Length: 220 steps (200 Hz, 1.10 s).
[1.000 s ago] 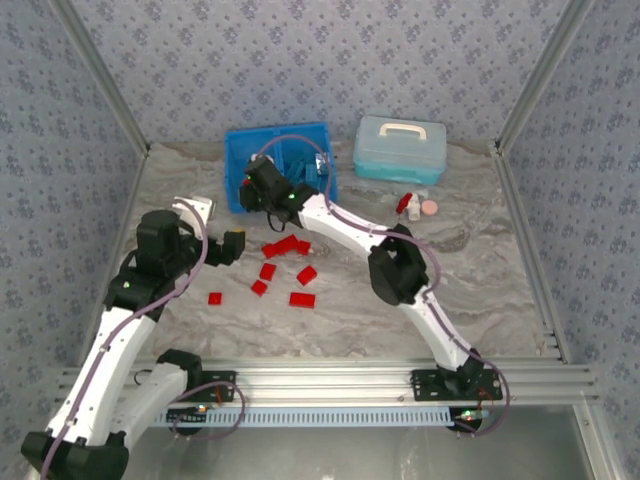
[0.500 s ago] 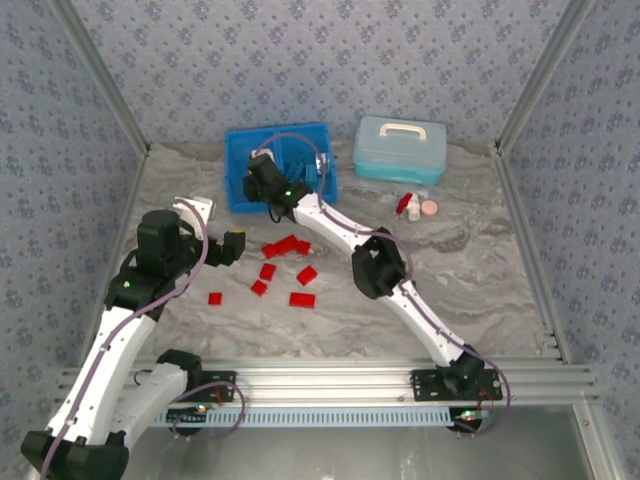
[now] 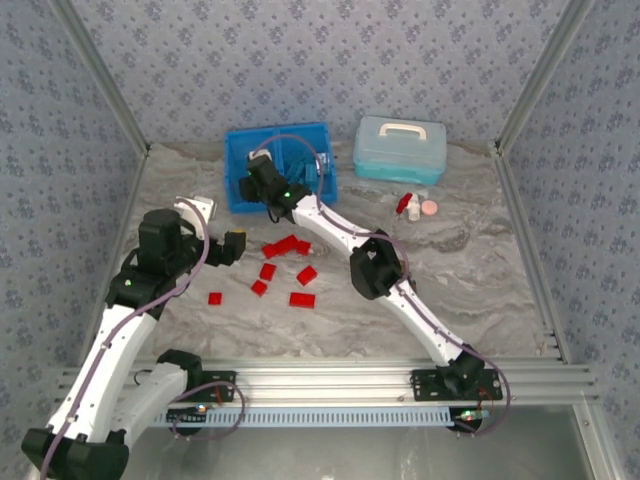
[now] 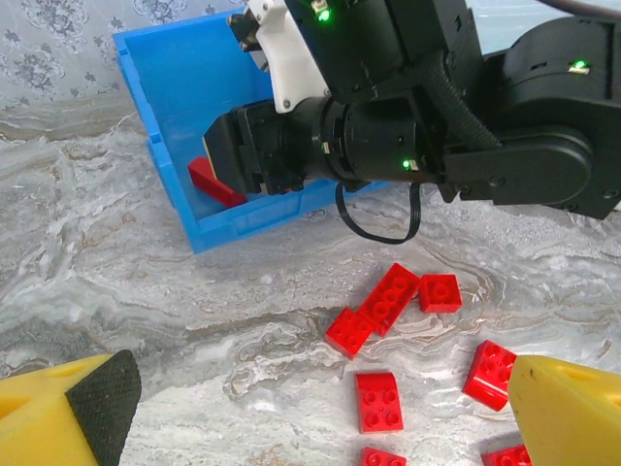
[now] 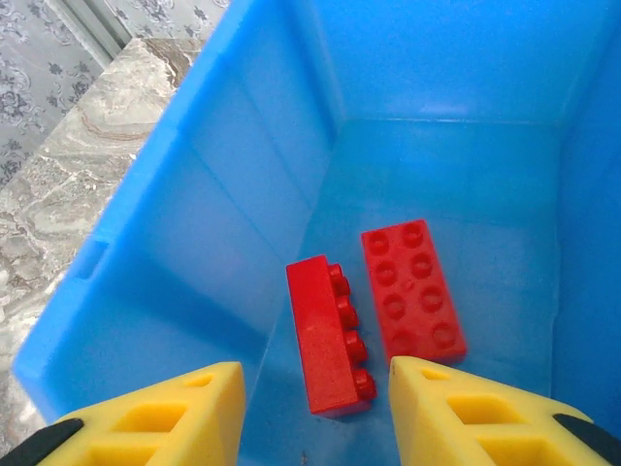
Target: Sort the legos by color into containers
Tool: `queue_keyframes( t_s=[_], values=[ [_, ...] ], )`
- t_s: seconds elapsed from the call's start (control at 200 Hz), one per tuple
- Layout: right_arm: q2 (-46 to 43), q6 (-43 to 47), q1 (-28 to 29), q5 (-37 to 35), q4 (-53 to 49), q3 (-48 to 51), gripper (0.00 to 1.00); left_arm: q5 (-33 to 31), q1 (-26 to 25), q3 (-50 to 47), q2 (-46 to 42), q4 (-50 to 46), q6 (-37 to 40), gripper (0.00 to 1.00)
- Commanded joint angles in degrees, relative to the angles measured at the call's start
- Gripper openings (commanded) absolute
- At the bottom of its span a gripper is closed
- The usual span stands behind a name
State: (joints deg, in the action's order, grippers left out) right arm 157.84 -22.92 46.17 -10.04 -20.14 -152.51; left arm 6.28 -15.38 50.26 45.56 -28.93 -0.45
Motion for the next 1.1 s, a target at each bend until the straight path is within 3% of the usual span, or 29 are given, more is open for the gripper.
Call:
queue_keyframes(
  t_s=[0.0,0.165,0.335,0.445,0.555,0.675,0.869,1.094],
  values=[
    [-6.55,2.94,1.16,0.28,-2.59,-1.26,0.46,-0.98,0.43,0.89,0.07,-0.58,0.81,0.99],
    [-17.79,3.63,1.51,-0.13,-3.43,8.73,0.46,-2.75,0.43,0.73,0.60,-0.45,0.41,0.99],
    [-35.94,4.12,1.03,-0.51,2.67,32.59,0.49,-9.09,0.43,1.50,2.51,-1.58,-3.22,0.99],
    [-47.49,5.92,0.19,1.08,6.39,49.10,0.61,-19.22,0.03,6.59,6.34,-9.27,-14.68,0.99],
    [-57.49,6.25,-0.99,2.05,7.51,62.86,0.72,-22.91,0.00,7.54,8.63,-19.43,-25.37,0.99],
    [-66.97,4.84,-2.66,3.19,9.04,75.41,0.81,-20.67,0.00,4.50,9.95,-25.02,-32.33,0.99],
    [-74.99,0.60,-5.84,7.76,9.96,87.88,0.99,-12.54,0.00,-3.28,14.42,-24.68,-37.09,0.99],
    [-77.16,-0.55,-7.85,11.05,11.41,89.68,1.00,-12.75,0.35,-8.90,20.87,-19.04,-38.09,0.99]
  ],
)
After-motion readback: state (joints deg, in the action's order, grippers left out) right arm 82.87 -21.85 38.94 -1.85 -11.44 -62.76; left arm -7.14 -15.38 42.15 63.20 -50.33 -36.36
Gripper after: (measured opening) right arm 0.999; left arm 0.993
